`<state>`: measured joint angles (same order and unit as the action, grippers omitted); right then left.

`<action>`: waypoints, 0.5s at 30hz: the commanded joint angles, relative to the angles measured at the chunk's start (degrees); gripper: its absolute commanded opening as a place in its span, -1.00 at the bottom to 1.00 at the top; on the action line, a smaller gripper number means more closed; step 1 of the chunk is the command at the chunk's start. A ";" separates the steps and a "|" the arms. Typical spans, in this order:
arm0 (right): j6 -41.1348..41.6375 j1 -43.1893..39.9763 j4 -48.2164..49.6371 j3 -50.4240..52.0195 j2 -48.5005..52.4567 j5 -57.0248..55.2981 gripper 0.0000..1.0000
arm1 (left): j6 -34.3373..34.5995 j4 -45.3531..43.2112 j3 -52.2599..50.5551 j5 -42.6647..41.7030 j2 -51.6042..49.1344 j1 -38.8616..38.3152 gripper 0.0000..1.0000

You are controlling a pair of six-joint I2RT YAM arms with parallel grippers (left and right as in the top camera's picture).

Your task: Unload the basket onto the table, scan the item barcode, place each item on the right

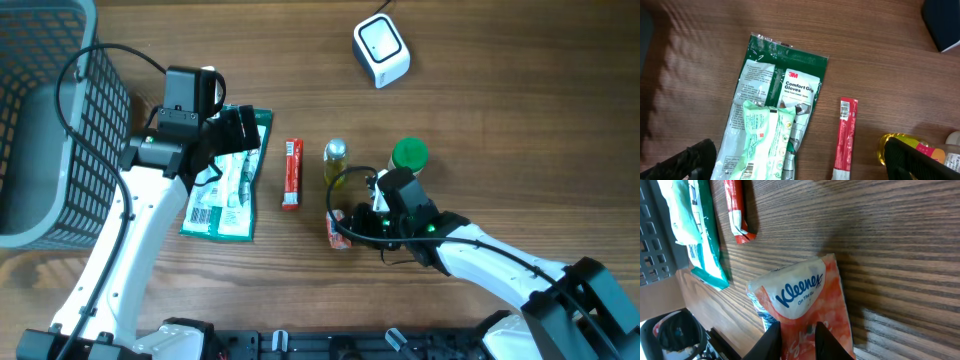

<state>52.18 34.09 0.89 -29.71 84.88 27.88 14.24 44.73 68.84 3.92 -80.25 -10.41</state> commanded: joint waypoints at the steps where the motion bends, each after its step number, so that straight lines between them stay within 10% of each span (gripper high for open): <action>1: -1.64 -0.13 -0.28 0.02 0.39 -2.62 -0.49 | -0.09 -0.13 0.17 -0.46 -0.11 0.42 1.00; 15: -5.77 -2.82 -2.60 -0.22 -5.42 -2.82 -0.48 | -0.09 -0.13 0.17 -0.46 -0.11 0.42 1.00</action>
<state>48.71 31.44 -1.30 -29.71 81.52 26.65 14.24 44.75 68.84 3.92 -80.25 -10.41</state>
